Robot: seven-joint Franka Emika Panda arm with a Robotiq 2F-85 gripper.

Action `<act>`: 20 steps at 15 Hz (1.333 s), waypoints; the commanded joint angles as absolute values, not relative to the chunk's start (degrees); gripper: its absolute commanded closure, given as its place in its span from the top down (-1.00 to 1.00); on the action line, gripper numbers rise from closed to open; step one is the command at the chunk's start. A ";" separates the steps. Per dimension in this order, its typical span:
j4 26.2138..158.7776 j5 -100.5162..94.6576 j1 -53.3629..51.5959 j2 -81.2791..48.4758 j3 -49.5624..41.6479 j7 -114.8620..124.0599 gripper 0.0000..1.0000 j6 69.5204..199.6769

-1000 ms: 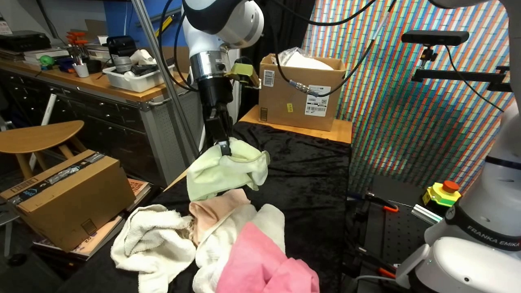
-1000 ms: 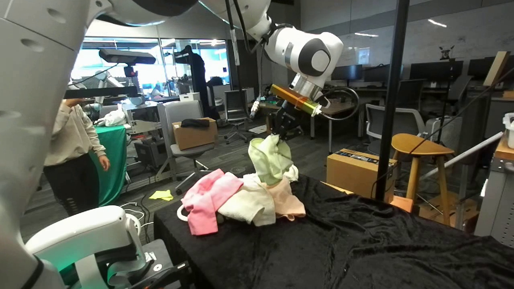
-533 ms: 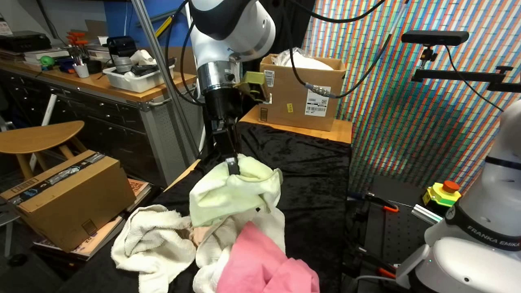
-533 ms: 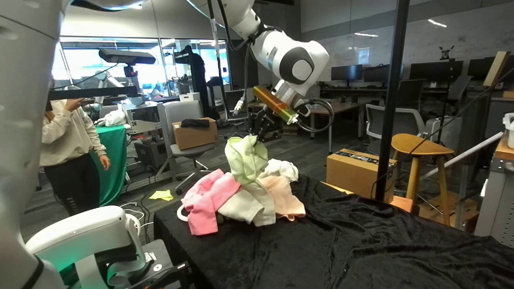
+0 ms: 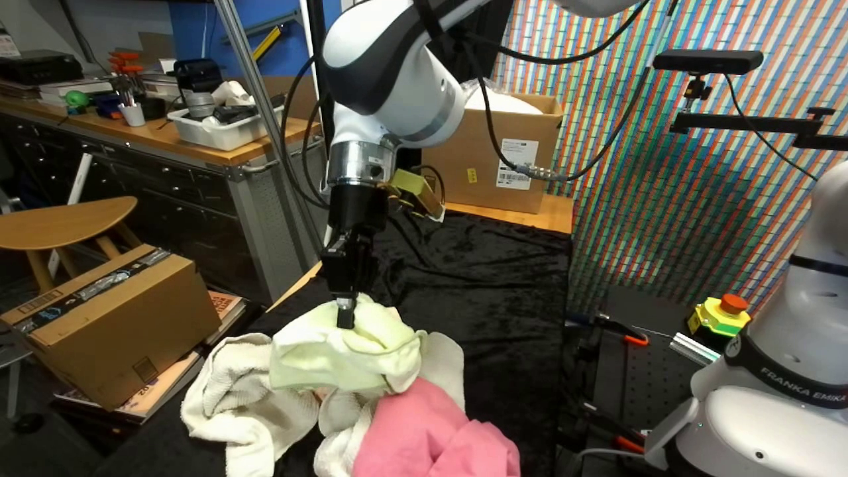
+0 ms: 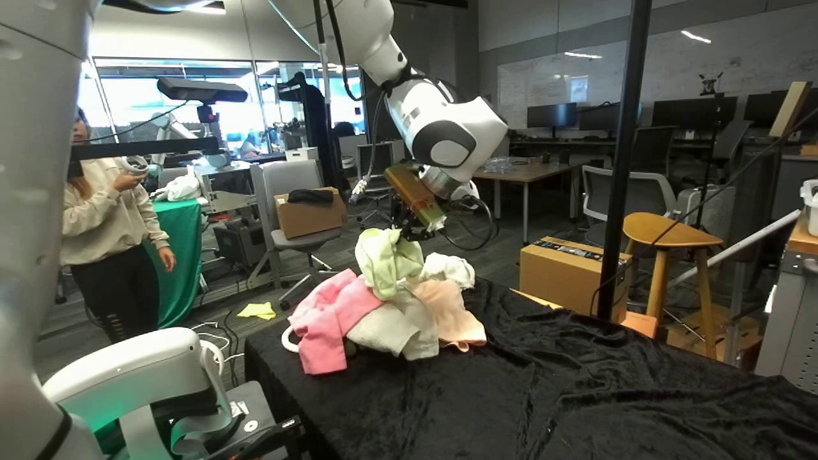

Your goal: Move all the clothes, the orange object and put together on the left side of the table

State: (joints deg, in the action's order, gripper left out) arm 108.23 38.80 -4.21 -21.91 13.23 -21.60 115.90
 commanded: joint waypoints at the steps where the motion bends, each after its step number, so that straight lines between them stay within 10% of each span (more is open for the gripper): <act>1: 108.89 39.36 -4.84 -23.00 12.64 -18.55 -0.82 115.30; 20: 107.93 47.01 -6.54 -25.56 15.88 -21.20 -0.80 128.23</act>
